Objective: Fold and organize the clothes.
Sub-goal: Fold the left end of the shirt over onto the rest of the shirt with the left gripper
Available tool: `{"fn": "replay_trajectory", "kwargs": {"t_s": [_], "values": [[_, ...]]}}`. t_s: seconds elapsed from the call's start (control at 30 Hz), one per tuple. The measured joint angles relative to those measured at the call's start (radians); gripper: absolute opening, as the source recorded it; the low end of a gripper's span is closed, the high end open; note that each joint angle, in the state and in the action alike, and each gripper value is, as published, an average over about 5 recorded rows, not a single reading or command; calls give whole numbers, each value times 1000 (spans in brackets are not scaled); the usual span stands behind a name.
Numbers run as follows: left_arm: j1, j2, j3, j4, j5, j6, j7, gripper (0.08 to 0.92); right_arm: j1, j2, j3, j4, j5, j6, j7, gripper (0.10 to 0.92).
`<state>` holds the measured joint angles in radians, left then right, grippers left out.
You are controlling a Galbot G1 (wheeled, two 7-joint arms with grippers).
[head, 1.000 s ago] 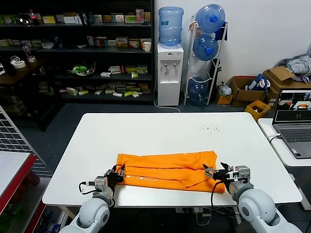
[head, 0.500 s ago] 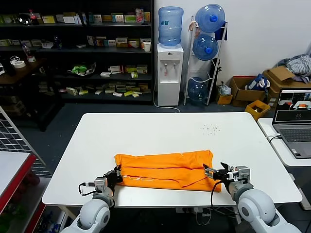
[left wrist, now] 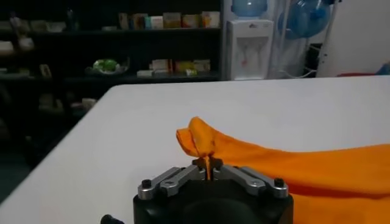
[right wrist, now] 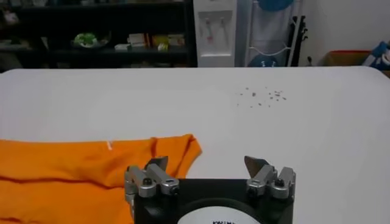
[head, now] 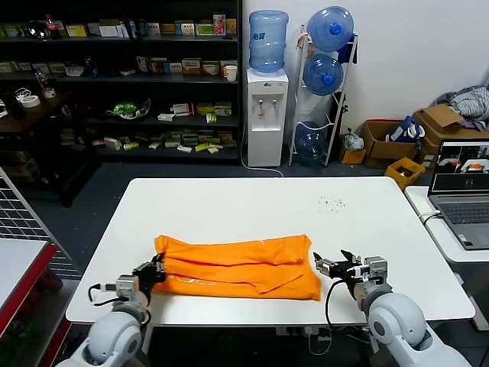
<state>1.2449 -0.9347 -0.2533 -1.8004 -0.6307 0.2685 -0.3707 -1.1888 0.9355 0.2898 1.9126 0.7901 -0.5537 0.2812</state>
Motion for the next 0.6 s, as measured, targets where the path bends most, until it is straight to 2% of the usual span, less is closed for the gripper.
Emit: {"fn": "replay_trajectory", "kwargs": {"t_s": [0.2,0.4,0.6], "values": [[74,127,-116,5,-43,-3,10,116,17,10,-13,-8,-1,10,-5,823],[121,243,-210,71,-65,-24,28,116,17,13,-11,-9,-6,17,-7,823],[143,308,-250,86,-104,-20,19,116,11,24,-7,-13,-17,20,-6,823]]}}
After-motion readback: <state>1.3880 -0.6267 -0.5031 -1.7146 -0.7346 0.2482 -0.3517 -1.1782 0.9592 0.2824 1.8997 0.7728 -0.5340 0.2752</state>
